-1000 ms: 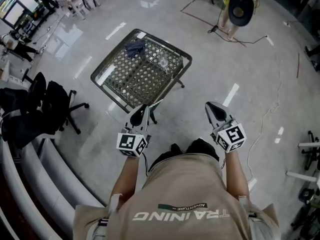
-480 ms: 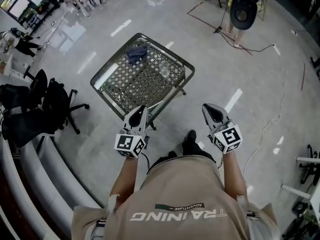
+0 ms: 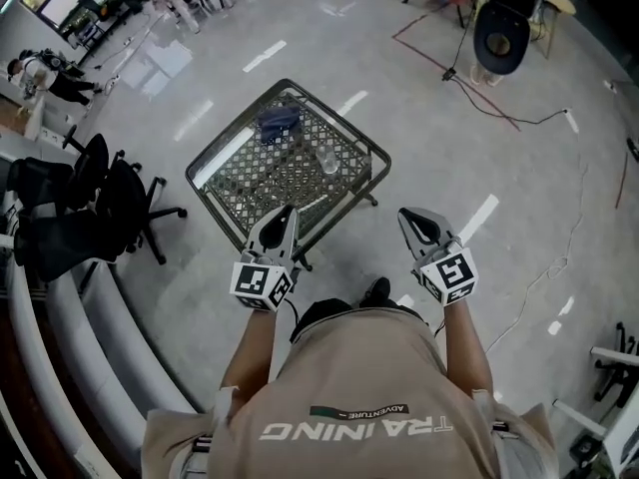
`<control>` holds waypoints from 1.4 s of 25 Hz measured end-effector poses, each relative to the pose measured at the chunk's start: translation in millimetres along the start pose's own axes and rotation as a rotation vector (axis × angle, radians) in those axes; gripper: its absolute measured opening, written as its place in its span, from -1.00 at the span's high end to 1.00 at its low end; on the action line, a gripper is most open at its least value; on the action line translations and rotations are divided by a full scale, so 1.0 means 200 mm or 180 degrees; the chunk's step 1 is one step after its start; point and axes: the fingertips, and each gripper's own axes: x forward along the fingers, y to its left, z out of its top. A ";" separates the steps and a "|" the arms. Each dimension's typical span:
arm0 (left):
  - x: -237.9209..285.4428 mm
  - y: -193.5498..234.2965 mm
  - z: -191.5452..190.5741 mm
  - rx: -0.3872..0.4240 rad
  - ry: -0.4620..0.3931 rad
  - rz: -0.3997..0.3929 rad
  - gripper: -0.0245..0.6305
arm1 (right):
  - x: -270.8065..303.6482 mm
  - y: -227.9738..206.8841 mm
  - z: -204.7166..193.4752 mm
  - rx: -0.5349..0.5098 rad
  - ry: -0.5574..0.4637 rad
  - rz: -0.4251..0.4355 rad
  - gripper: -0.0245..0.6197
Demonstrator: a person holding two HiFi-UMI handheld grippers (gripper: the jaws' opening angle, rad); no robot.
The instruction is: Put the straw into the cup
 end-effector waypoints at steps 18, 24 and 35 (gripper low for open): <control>0.28 0.33 -0.06 -0.0204 0.0069 0.0221 0.81 | 0.41 -0.20 0.01 0.0016 0.0091 0.0242 0.87; 0.53 0.44 -0.06 -0.0201 0.0091 0.0021 0.81 | 0.65 -0.36 0.11 -0.0104 0.0100 0.0198 0.87; 0.81 0.51 -0.11 -0.0255 0.0310 -0.0301 0.81 | 0.91 -0.56 0.13 -0.0100 0.0160 0.0152 0.87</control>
